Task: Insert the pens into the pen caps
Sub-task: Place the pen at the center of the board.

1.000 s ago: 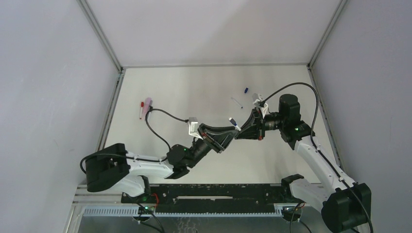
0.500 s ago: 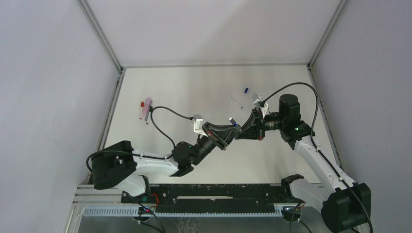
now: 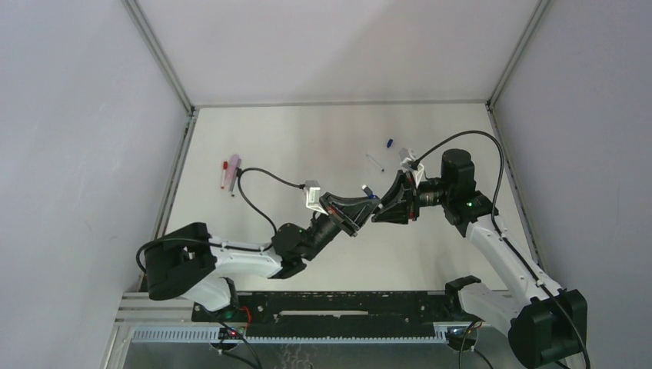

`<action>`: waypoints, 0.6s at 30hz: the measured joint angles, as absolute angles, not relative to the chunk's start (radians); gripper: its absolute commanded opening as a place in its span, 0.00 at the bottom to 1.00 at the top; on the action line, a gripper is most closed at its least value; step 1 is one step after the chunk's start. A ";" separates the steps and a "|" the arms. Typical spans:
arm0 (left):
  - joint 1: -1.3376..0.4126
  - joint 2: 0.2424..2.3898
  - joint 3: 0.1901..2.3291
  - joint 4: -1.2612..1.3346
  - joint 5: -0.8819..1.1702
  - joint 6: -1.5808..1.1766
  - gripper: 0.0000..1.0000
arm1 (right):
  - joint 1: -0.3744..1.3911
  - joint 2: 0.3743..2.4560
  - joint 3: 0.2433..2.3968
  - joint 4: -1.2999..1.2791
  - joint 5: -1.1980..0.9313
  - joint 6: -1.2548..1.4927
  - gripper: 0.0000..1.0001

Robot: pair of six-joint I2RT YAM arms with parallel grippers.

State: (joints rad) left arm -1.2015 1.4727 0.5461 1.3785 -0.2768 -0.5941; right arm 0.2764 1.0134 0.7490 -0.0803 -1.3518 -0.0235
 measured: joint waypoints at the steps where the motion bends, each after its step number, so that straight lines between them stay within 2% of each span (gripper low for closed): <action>1: -1.200 1.472 0.545 1.378 -0.277 -0.595 0.00 | 0.276 1.014 0.749 -0.082 -1.352 -0.026 0.47; 6: -1.191 1.453 0.505 1.378 -0.283 -0.604 0.00 | 0.276 1.015 0.749 -0.091 -1.348 -0.036 0.59; 13: -1.177 1.394 0.401 1.348 -0.313 -0.625 0.00 | 0.276 1.019 0.772 -0.155 -1.337 -0.097 0.60; 18: -1.161 1.303 0.336 1.228 -0.363 -0.633 0.00 | 0.276 1.020 0.775 -0.176 -1.327 -0.120 0.60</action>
